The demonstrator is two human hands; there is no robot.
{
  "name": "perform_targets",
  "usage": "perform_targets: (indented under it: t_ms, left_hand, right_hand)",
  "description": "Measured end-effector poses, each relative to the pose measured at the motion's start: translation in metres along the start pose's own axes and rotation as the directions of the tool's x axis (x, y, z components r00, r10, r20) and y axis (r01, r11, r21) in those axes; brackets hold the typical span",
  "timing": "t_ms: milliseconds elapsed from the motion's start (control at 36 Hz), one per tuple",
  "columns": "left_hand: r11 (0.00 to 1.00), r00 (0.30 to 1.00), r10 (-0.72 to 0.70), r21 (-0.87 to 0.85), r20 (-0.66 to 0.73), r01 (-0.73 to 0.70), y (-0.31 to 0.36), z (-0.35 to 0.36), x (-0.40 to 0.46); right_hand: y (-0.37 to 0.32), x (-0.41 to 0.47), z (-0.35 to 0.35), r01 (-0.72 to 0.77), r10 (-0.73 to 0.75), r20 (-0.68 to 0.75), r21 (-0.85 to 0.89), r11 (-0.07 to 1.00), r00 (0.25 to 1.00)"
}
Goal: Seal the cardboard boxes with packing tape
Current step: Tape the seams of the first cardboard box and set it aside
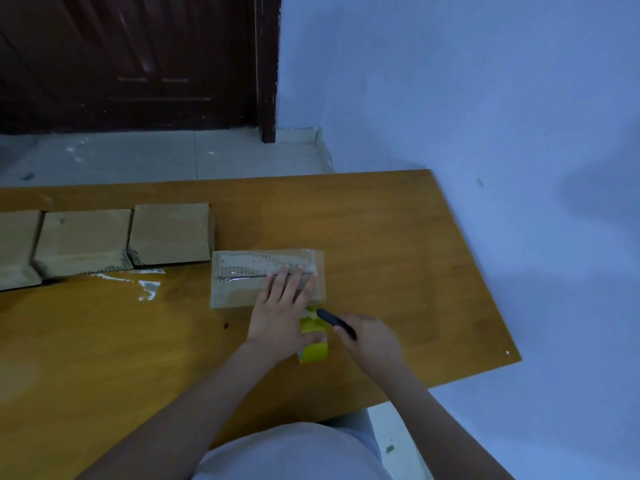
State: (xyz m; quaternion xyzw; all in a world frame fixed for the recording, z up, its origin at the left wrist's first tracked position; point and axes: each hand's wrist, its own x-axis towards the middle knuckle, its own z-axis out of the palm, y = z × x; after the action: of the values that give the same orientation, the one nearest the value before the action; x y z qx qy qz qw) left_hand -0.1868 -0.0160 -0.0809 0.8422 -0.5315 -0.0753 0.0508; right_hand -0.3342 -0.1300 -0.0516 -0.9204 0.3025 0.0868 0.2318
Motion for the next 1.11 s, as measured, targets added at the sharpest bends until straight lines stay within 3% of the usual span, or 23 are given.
perform_targets:
  t_ms: [83, 250, 444, 528, 583, 639, 694, 778, 1000, 1111]
  left_hand:
    - [1.000, 1.000, -0.002, -0.014, 0.000, 0.002, 0.001, -0.001, -0.001]
    - [1.000, 0.999, -0.005, -0.016, 0.039, 0.006, 0.001, -0.004, -0.003]
    - [1.000, 0.998, -0.014, -0.011, 0.067, 0.015, 0.002, -0.007, -0.002]
    - [1.000, 0.996, -0.019, 0.010, 0.082, 0.018, 0.001, -0.006, -0.003]
    - [1.000, 0.997, -0.018, 0.006, 0.072, 0.017, 0.001, -0.005, -0.002]
    - [1.000, 0.998, -0.013, -0.006, 0.061, 0.014, 0.001, -0.004, -0.001]
    - [1.000, 0.998, -0.011, -0.024, 0.058, 0.013, 0.001, -0.003, 0.000]
    - [1.000, 0.999, 0.002, -0.029, 0.050, 0.000, 0.001, -0.003, 0.000]
    - [0.997, 0.999, -0.004, -0.071, 0.046, 0.007, -0.002, -0.010, 0.002]
    - [0.964, 0.995, -0.086, -0.249, 0.040, 0.093, -0.003, -0.018, 0.007]
  right_hand:
    - [-0.001, 0.001, 0.003, -0.059, 0.057, -0.036, -0.033, 0.998, 0.998]
    - [0.026, 0.011, 0.005, -0.349, 0.348, -0.087, 0.007, 0.937, 0.933]
    - [0.045, 0.032, 0.026, -0.484, 0.482, -0.057, -0.031, 0.875, 0.874]
    - [0.033, 0.035, 0.031, -0.443, 0.447, -0.188, 0.065, 0.894, 0.875]
    - [0.020, 0.035, 0.032, -0.264, 0.354, -0.235, 0.343, 0.902, 0.905]
    - [0.003, 0.028, 0.031, -0.165, 0.307, -0.104, 0.662, 0.731, 0.946]
    - [-0.010, 0.019, 0.032, -0.173, 0.234, 0.049, 0.818, 0.549, 0.971]
    - [-0.020, 0.014, 0.037, -0.212, 0.167, 0.152, 0.873, 0.440, 0.974]
    - [-0.026, 0.021, 0.038, -0.295, 0.223, 0.221, 0.870, 0.395, 0.949]
    - [-0.033, 0.019, 0.036, -0.290, 0.256, 0.190, 0.848, 0.443, 0.948]
